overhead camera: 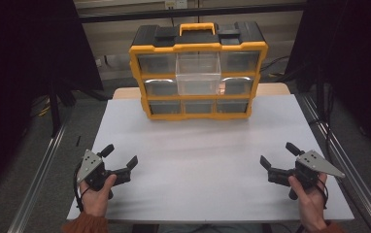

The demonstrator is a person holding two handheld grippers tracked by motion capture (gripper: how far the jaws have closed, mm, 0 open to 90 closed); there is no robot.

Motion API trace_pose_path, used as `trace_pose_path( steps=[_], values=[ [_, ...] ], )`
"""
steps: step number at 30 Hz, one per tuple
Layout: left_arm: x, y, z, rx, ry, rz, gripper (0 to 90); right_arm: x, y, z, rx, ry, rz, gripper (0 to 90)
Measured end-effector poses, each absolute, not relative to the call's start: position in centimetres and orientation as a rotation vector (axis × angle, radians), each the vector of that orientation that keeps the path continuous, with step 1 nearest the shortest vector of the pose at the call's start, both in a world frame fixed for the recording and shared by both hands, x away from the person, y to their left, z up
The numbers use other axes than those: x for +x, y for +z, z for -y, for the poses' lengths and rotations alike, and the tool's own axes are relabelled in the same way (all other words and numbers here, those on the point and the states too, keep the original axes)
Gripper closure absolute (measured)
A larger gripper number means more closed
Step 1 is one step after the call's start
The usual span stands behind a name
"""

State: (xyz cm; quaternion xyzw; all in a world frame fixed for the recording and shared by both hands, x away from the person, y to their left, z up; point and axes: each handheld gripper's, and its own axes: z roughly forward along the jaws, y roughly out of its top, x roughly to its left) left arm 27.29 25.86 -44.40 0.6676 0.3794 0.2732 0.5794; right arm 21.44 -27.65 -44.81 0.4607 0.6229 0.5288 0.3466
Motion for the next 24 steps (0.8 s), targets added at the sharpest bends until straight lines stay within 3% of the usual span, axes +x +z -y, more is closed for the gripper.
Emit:
trace_pose_path(
  steps=[24],
  values=[
    [27.7,-44.5,-25.5,1.536,0.655,-0.915,2.8,21.3,-44.3,26.2,1.103,1.517,-1.715,1.4]
  ],
)
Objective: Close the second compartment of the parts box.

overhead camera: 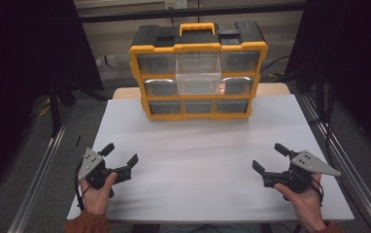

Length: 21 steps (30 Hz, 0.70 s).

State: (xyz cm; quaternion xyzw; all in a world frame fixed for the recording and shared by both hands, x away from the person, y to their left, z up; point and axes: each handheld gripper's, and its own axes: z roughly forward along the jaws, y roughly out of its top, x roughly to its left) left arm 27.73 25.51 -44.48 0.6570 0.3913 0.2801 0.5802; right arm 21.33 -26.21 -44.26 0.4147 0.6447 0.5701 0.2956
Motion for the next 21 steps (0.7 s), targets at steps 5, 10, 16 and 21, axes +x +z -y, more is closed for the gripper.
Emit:
trace_pose_path(
  steps=[5,10,16,21],
  values=[
    [27.7,-44.5,-25.6,1.536,0.661,-0.915,3.0,21.4,-43.9,25.5,1.068,1.547,-1.738,1.0],
    [27.9,-44.6,-25.6,1.550,0.654,-0.912,3.0,21.3,-43.7,24.6,0.992,1.566,-1.785,1.9],
    [27.8,-44.5,-25.6,1.534,0.656,-0.910,3.0,21.1,-43.3,23.7,0.956,1.588,-1.809,3.1],
    [27.6,-44.5,-25.7,1.529,0.653,-0.908,3.0,20.9,-42.9,23.0,0.947,1.598,-1.820,3.5]
  ],
)
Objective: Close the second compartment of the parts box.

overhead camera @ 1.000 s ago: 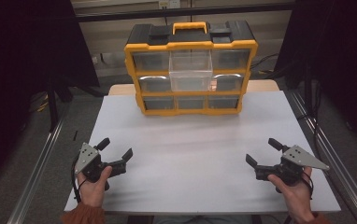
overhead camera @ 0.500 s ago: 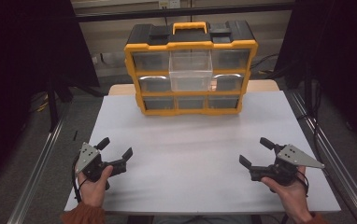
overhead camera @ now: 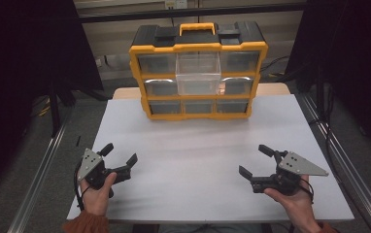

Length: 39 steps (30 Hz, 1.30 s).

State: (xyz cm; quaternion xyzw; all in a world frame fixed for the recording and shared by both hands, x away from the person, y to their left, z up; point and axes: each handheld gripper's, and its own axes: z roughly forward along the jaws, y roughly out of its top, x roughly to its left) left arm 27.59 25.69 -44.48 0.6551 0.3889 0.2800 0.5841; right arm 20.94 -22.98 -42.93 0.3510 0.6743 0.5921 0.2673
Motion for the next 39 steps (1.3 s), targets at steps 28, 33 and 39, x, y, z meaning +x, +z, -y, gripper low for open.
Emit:
trace_pose_path(
  steps=[28,33,39],
  values=[
    [27.5,-44.6,-25.6,1.533,0.628,-0.897,2.9,23.9,-39.1,18.9,0.823,1.749,-1.888,21.6],
    [27.5,-44.6,-25.6,1.537,0.635,-0.909,2.9,24.4,-38.9,18.3,0.804,1.751,-1.892,23.9],
    [27.5,-44.8,-25.6,1.539,0.631,-0.904,2.9,25.2,-38.4,17.5,0.772,1.764,-1.880,35.1]
  ],
)
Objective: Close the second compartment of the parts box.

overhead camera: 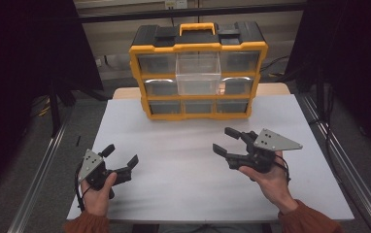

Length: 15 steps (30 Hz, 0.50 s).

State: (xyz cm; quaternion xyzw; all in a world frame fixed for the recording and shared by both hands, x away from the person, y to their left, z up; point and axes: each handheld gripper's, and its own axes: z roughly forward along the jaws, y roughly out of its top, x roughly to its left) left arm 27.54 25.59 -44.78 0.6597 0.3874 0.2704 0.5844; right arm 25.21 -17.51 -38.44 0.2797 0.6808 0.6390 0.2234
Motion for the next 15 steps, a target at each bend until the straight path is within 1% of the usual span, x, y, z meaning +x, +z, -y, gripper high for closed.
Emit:
trace_pose_path(
  steps=[7,8,9,11,15],
  values=[
    [27.6,-44.8,-25.5,1.536,0.626,-0.903,3.0,25.6,-38.0,16.8,0.741,1.768,-1.876,43.4],
    [27.6,-44.8,-25.5,1.543,0.632,-0.906,2.9,25.6,-37.9,16.8,0.739,1.764,-1.877,45.6],
    [27.6,-44.9,-25.3,1.524,0.617,-0.922,2.9,25.7,-37.8,16.7,0.729,1.773,-1.884,49.7],
    [27.6,-44.9,-25.5,1.551,0.636,-0.912,3.0,25.8,-37.6,16.5,0.721,1.768,-1.889,51.3],
    [27.6,-44.8,-25.5,1.549,0.626,-0.901,3.0,26.2,-37.2,16.1,0.703,1.778,-1.893,59.3]
  ],
)
